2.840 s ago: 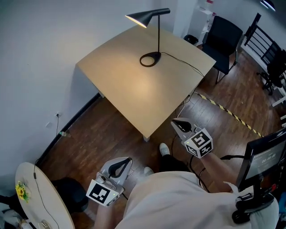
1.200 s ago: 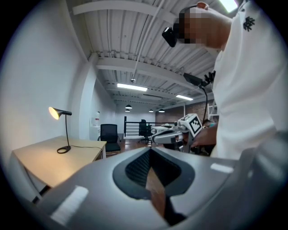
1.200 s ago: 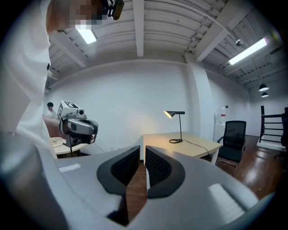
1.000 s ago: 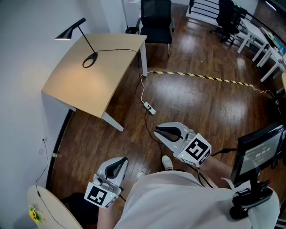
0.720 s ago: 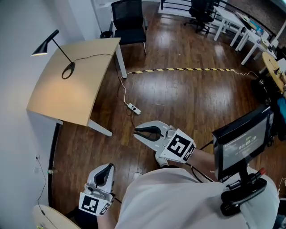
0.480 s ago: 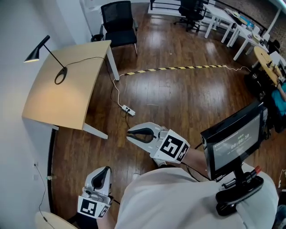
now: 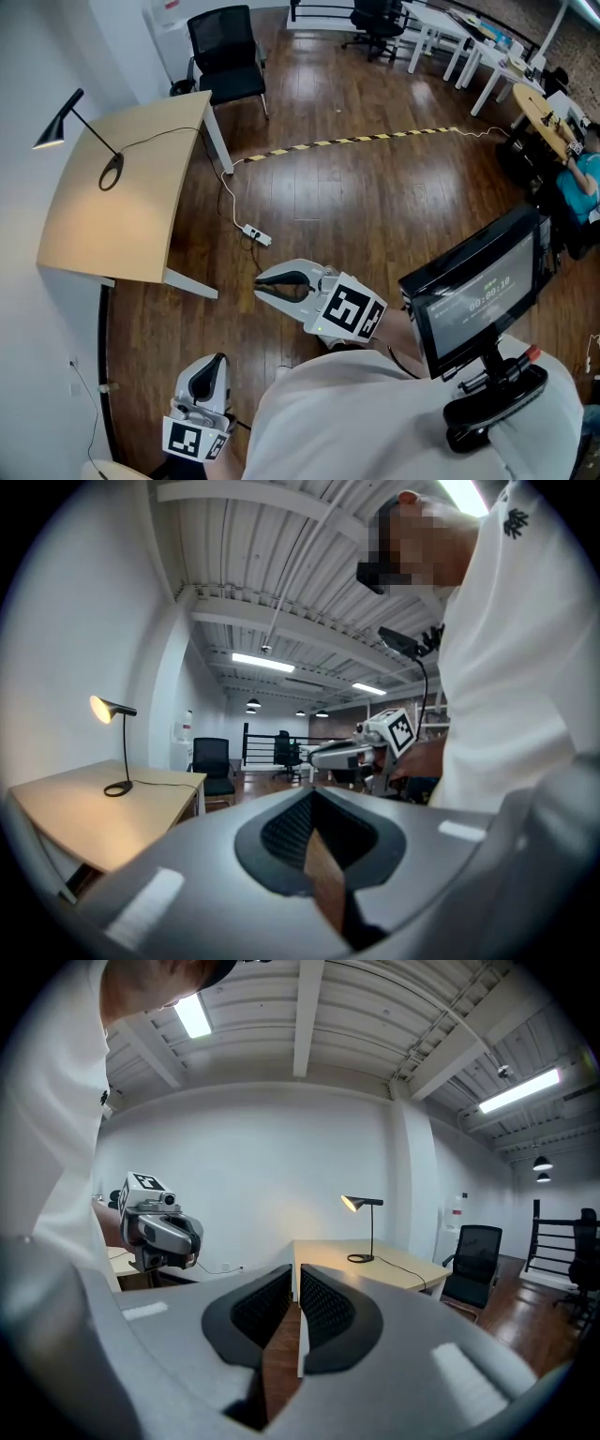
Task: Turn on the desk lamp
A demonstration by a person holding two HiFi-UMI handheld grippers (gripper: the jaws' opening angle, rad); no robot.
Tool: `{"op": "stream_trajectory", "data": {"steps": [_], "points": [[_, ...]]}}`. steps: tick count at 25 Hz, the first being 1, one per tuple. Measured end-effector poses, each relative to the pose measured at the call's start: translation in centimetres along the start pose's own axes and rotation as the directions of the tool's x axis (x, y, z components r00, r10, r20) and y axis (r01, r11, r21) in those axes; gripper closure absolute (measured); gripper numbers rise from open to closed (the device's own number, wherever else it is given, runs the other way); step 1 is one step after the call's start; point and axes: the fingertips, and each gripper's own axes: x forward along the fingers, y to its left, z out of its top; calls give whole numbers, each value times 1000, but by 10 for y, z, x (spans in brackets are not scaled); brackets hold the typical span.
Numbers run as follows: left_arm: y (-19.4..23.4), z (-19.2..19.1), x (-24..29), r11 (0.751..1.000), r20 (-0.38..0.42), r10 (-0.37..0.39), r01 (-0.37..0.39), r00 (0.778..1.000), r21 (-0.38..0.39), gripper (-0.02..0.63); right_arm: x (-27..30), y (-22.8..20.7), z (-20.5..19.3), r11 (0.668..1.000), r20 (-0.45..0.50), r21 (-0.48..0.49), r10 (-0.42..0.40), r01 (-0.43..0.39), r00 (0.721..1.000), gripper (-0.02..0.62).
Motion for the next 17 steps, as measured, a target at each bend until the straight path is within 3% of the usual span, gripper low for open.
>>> {"op": "stream_trajectory", "data": {"steps": [17], "points": [[-4, -6, 2, 1000, -6, -1, 1, 1000, -1, 589, -2, -2, -6, 1000, -4, -6, -5, 5, 1000, 566]]}}
